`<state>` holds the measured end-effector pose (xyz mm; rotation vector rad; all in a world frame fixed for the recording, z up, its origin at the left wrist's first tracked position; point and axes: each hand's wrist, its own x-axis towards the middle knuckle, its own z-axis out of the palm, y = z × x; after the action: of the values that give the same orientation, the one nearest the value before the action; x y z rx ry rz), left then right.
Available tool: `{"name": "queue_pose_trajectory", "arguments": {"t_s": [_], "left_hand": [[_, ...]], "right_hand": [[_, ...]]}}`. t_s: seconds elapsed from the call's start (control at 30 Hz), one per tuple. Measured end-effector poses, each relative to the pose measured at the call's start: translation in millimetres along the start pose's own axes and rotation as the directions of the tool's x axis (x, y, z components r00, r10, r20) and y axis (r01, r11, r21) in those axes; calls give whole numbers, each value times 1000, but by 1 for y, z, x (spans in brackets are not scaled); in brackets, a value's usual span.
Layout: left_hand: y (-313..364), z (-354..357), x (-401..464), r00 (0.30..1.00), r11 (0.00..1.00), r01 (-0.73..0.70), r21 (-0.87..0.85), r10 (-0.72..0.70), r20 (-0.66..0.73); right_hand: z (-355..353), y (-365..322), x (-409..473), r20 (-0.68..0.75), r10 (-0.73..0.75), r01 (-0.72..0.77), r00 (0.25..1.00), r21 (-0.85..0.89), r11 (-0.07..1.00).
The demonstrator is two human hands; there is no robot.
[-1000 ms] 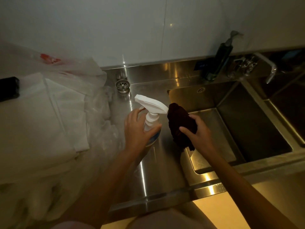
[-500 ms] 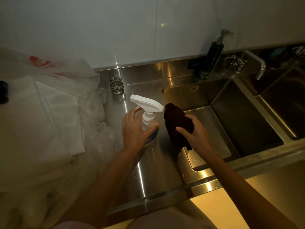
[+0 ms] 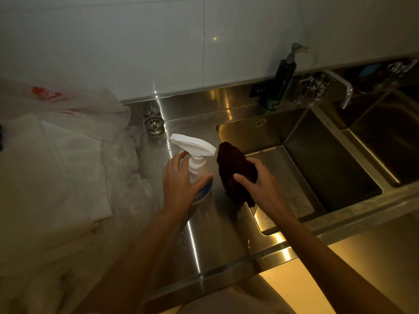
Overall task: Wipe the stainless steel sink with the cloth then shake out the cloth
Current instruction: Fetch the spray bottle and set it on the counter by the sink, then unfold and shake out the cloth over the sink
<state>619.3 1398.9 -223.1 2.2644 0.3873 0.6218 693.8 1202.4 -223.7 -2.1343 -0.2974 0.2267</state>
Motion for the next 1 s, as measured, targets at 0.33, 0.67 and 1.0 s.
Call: {"name": "queue_pose_trajectory", "arguments": {"t_s": [0.33, 0.67, 1.0], "left_hand": [[-13, -7, -11, 1000, 1000, -5, 4, 5, 20], [-8, -28, -21, 964, 972, -219, 88, 229, -132], [44, -9, -46, 794, 782, -568, 255, 603, -81]], "right_hand": [[4, -7, -8, -22, 15, -14, 1000, 36, 999], [-6, -13, -22, -54, 126, -110, 990, 235, 966], [-62, -7, -39, -25, 114, -96, 993, 387, 917]]}}
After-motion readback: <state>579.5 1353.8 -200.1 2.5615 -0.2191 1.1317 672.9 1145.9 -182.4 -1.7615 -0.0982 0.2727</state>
